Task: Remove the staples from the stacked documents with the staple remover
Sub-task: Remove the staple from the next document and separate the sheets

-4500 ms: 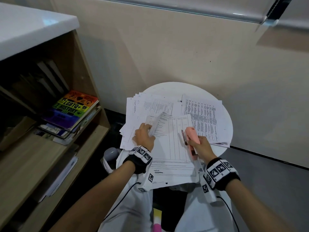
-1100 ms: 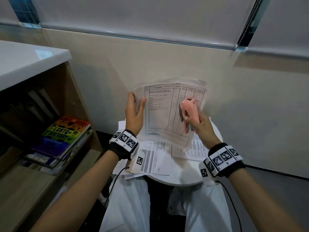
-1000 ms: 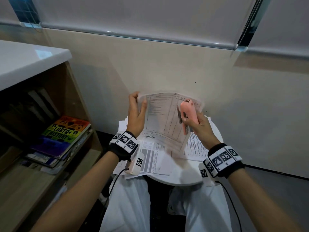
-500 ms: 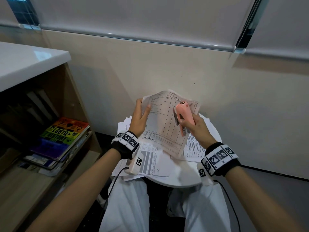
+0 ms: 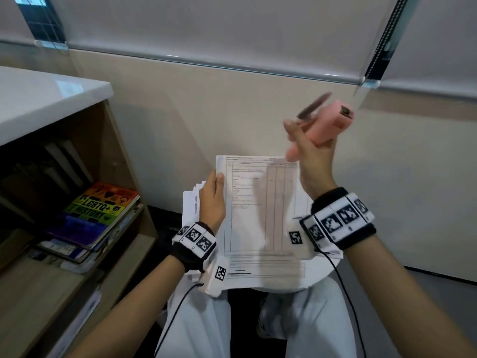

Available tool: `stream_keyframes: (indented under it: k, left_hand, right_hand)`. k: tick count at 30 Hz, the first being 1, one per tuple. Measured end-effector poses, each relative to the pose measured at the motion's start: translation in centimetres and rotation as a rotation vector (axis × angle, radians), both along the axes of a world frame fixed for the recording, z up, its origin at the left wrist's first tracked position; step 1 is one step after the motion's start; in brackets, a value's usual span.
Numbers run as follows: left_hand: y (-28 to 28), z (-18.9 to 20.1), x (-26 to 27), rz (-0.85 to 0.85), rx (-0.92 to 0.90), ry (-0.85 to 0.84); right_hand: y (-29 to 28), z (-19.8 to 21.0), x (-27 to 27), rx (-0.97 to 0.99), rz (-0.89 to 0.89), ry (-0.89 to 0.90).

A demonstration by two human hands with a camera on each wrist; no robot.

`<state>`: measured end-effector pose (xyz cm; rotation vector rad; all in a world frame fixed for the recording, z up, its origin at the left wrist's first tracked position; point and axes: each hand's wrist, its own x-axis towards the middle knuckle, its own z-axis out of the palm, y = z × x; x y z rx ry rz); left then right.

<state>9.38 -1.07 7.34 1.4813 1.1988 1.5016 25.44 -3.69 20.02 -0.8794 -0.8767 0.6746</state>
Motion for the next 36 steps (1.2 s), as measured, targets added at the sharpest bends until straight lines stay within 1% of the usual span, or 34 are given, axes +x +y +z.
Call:
stream_keyframes:
  k: [3, 5, 8, 12, 15, 19, 22, 24, 26, 28, 30, 32, 34, 35, 36]
  left_hand:
    - [-1.9, -0.8, 1.0, -0.053, -0.047, -0.012]
    - [-3.0, -0.9, 1.5, -0.084, -0.049, -0.024]
    - [-3.8, -1.0, 1.6, -0.09, -0.042, -0.031]
    - [-4.0, -0.9, 1.4, -0.073, -0.034, 0.001]
    - [-4.0, -0.9, 1.6, -0.062, -0.041, 0.02]
    - [-4.1, -0.9, 2.3, -0.049, -0.047, 0.041]
    - [-4.2, -1.1, 2.4, -0.062, -0.036, 0.068]
    - [-4.2, -1.1, 2.4, -0.079, -0.033, 0.075]
    - [-4.0, -1.2, 2.4, -0.08, -0.041, 0.065]
    - [-3.7, -1.2, 2.2, -0.071, -0.067, 0.054]
    - [-3.4, -1.3, 1.8, -0.074, -0.09, 0.05]
    - [-3.2, -1.5, 1.3, -0.083, -0.109, 0.036]
    - [-3.0, -1.4, 0.8, -0.09, -0.115, 0.023]
    - [-2.9, -1.3, 0.6, -0.094, -0.118, 0.015]
    - [-2.7, -1.0, 0.5, -0.103, -0.122, 0.005]
  right_hand:
    - [1.7, 0.3, -3.5, -0.132, 0.077, 0.081]
    - [2.9, -0.6, -5.1, -0.233, 0.055, 0.063]
    - [3.7, -2.3, -6.2, -0.323, -0.068, -0.119]
    - [3.5, -3.9, -6.6, -0.352, -0.126, -0.345]
    - [3.6, -4.4, -6.8, -0.356, -0.154, -0.401]
    - [3.9, -4.6, -7.3, -0.365, -0.167, -0.428]
    - [4.2, -5.0, -7.4, -0.33, -0.155, -0.389]
    - [4.2, -5.1, -7.1, -0.346, -0.142, -0.37]
    - [3.9, -5.1, -6.6, -0.366, -0.125, -0.382]
    - [3.7, -4.9, -5.7, -0.373, -0.145, -0.391]
    - [3.8, -4.7, -3.9, -0.393, -0.172, -0.316]
    - [3.7, -4.9, -1.2, -0.384, -0.209, -0.179]
    - [2.3, -5.4, 1.8, -0.374, -0.241, -0.125]
    - [1.4, -6.0, 3.4, -0.351, -0.209, -0.089]
    - [0.4, -6.8, 4.8, -0.318, -0.128, -0.039]
